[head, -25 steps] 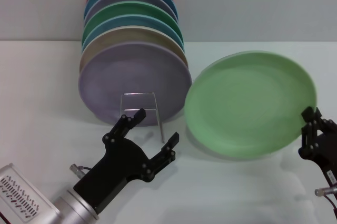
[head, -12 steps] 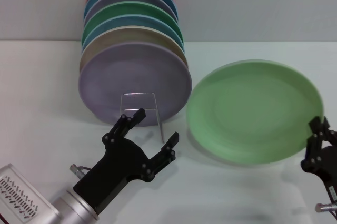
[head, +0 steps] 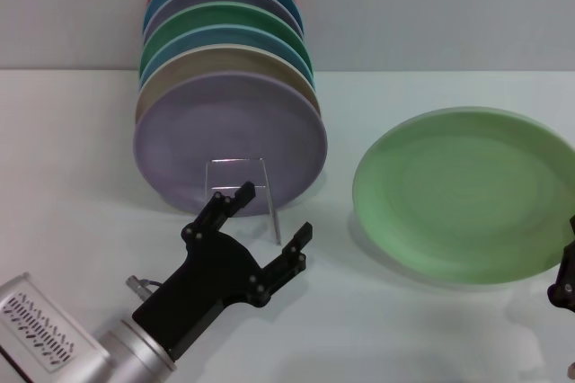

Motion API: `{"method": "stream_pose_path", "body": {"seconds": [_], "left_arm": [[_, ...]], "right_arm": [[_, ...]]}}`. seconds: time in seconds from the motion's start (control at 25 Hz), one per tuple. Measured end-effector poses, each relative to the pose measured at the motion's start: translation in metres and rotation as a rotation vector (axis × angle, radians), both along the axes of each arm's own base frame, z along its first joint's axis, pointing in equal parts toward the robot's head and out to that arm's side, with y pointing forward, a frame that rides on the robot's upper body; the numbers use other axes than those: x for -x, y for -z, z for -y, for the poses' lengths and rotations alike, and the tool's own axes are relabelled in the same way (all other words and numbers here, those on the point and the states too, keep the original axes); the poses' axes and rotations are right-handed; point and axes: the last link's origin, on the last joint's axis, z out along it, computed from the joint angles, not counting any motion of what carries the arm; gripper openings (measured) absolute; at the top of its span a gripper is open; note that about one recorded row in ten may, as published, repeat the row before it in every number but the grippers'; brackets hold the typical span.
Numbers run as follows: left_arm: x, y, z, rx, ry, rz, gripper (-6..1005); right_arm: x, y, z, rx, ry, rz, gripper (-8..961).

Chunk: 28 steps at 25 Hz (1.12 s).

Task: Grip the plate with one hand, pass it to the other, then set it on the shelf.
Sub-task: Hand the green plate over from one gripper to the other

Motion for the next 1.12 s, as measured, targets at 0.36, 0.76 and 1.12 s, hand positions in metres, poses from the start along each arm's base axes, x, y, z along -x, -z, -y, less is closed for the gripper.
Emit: {"method": "stream_pose_path", "body": {"seconds": [0.36, 0.76, 1.12], "left_arm": [[-0.008, 0.007, -0.002, 0.025, -0.008, -0.005, 827], [-0.019, 0.014, -0.008, 0.051, -0.038, -0.007, 817], [-0.028, 0.014, -0.012, 0.056, -0.036, 0.012, 808]], "right_arm": [[0.003, 0.002, -0.006, 0.012, -0.018, 0.013, 19], [0.009, 0.005, -0.012, 0.027, -0.040, 0.027, 20], [0.013, 0.009, -0.016, 0.041, -0.045, 0.042, 19]]}}
